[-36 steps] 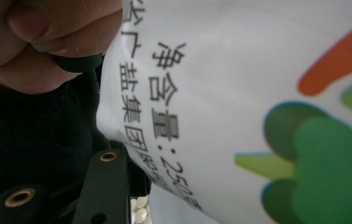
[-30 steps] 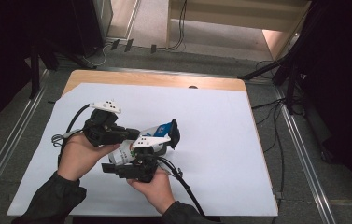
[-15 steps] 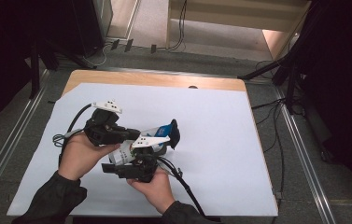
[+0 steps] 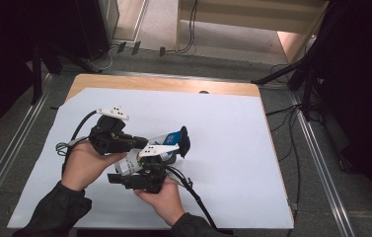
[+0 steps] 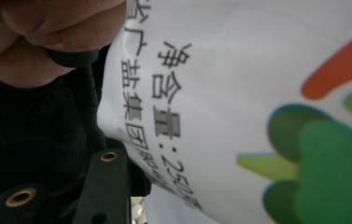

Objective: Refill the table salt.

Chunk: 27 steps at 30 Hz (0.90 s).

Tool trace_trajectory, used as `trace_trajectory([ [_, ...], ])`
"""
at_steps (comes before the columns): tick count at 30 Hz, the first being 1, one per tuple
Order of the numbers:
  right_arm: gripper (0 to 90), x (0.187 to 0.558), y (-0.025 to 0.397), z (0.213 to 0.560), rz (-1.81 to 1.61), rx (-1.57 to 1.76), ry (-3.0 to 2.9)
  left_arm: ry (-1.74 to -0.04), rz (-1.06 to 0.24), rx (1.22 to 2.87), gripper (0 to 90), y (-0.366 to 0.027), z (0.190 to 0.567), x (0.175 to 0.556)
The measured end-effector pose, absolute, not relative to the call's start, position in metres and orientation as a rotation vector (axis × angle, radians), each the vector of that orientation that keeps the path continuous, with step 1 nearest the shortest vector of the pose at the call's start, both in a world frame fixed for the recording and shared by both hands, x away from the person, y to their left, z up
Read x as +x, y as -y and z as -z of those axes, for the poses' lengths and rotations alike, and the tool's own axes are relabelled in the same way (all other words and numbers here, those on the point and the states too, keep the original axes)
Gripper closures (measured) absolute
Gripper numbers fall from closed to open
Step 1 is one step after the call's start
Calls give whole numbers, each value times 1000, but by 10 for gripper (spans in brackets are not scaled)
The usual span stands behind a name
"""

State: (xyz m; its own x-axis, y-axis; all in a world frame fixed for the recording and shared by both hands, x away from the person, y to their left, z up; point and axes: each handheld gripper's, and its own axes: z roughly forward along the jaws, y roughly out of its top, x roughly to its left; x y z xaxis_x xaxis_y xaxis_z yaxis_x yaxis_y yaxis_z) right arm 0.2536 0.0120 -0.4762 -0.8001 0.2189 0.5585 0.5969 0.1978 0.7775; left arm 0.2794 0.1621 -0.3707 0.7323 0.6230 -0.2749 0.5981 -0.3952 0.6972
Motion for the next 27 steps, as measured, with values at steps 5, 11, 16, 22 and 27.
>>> trace_trajectory([
  [5, 575, 252, -12, 478, 1647, -767, 2180, -918, -39, 2105, 894, -165, 371, 279],
  [11, 598, 251, -12, 489, 1632, -814, 2221, -928, -14, 2114, 893, -166, 379, 280],
  [16, 613, 252, -11, 492, 1630, -829, 2239, -931, -8, 2111, 893, -167, 380, 280],
  [22, 627, 251, -11, 495, 1618, -828, 2260, -935, 4, 2112, 891, -169, 382, 279],
  [27, 641, 251, -9, 497, 1618, -833, 2277, -938, 25, 2116, 886, -170, 385, 279],
])
